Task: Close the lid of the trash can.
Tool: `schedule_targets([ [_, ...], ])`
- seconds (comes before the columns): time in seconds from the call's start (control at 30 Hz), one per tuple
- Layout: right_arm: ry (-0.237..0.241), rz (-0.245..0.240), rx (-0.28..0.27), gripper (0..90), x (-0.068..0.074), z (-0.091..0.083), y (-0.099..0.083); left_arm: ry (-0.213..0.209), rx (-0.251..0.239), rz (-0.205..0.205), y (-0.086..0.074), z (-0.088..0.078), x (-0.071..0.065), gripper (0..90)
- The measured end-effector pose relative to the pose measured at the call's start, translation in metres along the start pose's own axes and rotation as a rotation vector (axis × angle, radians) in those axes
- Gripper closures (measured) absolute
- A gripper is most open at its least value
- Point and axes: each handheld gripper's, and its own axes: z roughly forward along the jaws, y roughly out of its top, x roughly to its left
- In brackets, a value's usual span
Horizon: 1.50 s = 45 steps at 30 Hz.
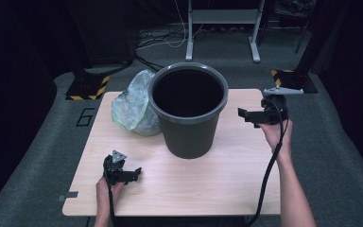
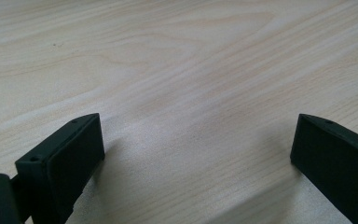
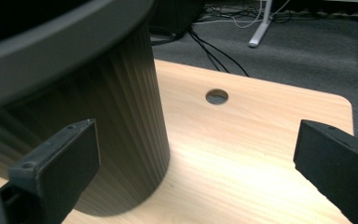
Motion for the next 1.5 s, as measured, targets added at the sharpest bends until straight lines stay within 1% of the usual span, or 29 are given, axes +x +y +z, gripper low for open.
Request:
schedule_targets([
  [0.13, -0.016, -0.016, 0.015, 0.0, 0.003, 0.004, -0.018, 0.0, 0.003, 0.001, 0.0, 0.0, 0.0, 2.5],
  [0.2, -0.022, -0.013, 0.017, 0.0, 0.004, 0.007, -0.028, -0.001, -0.001, 0.0, 0.0, 0.0, 0.0, 2.5],
  [0.47, -0.063, -0.036, 0.062, 0.0, 0.007, 0.022, -0.065, 0.0, 0.003, 0.001, 0.0, 0.0, 0.0, 2.5],
  [0.6, -0.081, -0.052, 0.081, 0.0, 0.009, 0.026, -0.083, 0.0, 0.003, 0.001, 0.0, 0.0, 0.0, 2.5],
  [0.8, -0.098, -0.041, 0.103, 0.0, 0.008, 0.03, -0.106, 0.0, 0.003, 0.001, 0.0, 0.0, 0.0, 2.5],
  [0.83, -0.1, -0.044, 0.101, 0.0, 0.007, 0.03, -0.108, 0.001, 0.003, 0.001, 0.0, 0.0, 0.0, 2.5],
  [0.87, -0.104, -0.037, 0.105, 0.0, 0.007, 0.03, -0.113, 0.0, 0.003, 0.001, 0.0, 0.0, 0.0, 2.5],
  [1.07, -0.133, -0.035, 0.128, 0.0, 0.002, 0.028, -0.138, 0.0, 0.003, 0.0, 0.0, 0.0, 0.0, 2.4],
  [1.1, -0.136, -0.027, 0.134, 0.0, 0.002, 0.028, -0.142, 0.0, 0.003, -0.001, 0.0, 0.0, 0.0, 2.4],
  [1.27, -0.161, -0.01, 0.157, 0.0, -0.004, 0.025, -0.168, 0.0, 0.003, 0.0, 0.0, 0.0, 0.0, 2.4],
  [1.33, -0.169, -0.002, 0.173, 0.0, -0.005, 0.026, -0.178, 0.0, 0.003, 0.0, 0.0, 0.0, 0.0, 2.4],
  [1.4, -0.185, -0.006, 0.193, 0.0, -0.006, 0.027, -0.189, 0.0, 0.0, 0.0, 0.0, 0.0, 0.0, 2.5],
  [1.5, -0.189, 0.002, 0.21, 0.0, -0.008, 0.028, -0.203, -0.001, 0.0, 0.0, 0.0, 0.0, 0.0, 2.5],
])
